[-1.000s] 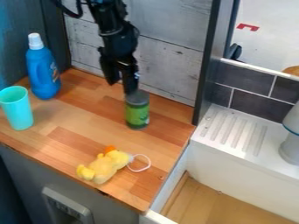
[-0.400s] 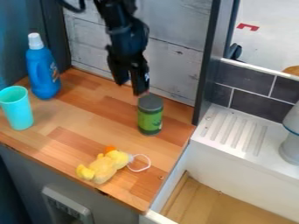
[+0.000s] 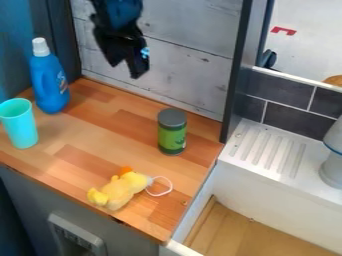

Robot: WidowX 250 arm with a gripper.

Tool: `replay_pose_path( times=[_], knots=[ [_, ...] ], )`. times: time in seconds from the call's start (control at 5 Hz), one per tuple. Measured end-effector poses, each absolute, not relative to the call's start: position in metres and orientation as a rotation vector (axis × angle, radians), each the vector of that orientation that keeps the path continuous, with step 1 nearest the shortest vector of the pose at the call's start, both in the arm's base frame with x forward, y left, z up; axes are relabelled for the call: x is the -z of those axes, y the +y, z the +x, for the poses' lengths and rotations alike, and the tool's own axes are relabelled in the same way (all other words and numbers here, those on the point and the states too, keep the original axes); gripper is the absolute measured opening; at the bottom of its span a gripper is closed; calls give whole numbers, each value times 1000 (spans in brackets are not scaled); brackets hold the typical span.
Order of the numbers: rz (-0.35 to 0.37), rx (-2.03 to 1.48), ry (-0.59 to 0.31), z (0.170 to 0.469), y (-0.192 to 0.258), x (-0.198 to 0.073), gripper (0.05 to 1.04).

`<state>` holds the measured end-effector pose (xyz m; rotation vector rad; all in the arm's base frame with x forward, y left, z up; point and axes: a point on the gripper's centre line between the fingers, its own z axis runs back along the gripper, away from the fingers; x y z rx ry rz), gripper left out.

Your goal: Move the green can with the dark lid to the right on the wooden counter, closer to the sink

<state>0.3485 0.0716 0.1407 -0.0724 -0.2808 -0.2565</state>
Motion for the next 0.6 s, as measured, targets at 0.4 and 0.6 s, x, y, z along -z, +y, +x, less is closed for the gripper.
replay_pose_path(
  times=[0.4,0.6],
  knots=[
    [-176,309,2,276,42,-118,1000],
    [-164,395,-28,252,28,-115,1000]
  ],
)
